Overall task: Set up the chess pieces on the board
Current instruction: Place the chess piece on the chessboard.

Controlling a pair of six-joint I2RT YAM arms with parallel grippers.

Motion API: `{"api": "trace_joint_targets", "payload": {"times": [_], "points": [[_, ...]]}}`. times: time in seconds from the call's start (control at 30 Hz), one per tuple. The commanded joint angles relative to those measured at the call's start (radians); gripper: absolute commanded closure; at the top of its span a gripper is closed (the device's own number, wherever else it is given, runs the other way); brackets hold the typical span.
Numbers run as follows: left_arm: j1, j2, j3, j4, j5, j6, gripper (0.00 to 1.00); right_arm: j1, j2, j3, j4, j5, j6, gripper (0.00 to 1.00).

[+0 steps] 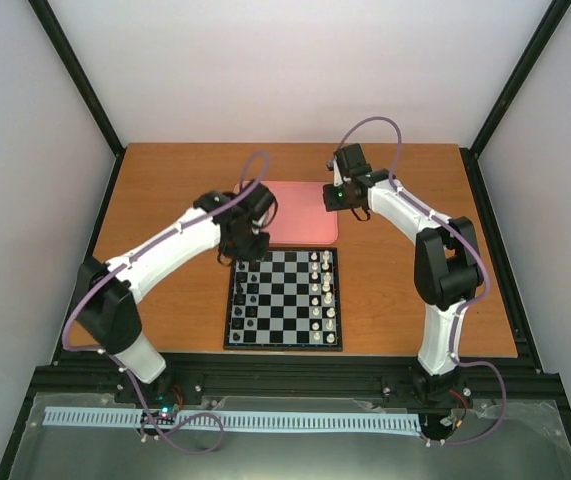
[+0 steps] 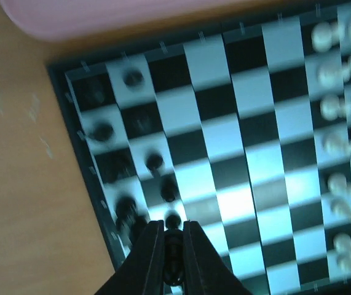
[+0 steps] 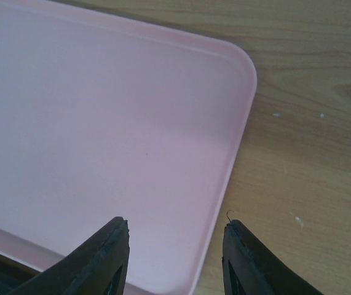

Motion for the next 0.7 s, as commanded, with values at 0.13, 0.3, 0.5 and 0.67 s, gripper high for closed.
{"api": "trace_joint_targets", "payload": {"times": [0.13,0.3,0.5,0.67], "points": [[-0.185,-0.232,-0.208,-0.005,0.026,-0.152,0.99,-0.007,-0.095,-0.082,0.040,0.003,-0.005,0.51],[-0.287,-0.312,-0.331,0.038,0.015,-0.222,0.99,-0.007,-0.123,-0.113,0.049,0.000,0.003,0.51],[-0.422,-0.306,-0.450,0.120,-0.035,-0.274,0.99,-0.007,-0.142,-0.141,0.057,0.002,0.008,0.51],[-0.439,-0.303,-0.500,0.150,-0.045,-0.305,0.99,-0.007,-0.148,-0.153,0.056,-0.003,0.008,0.51]]}}
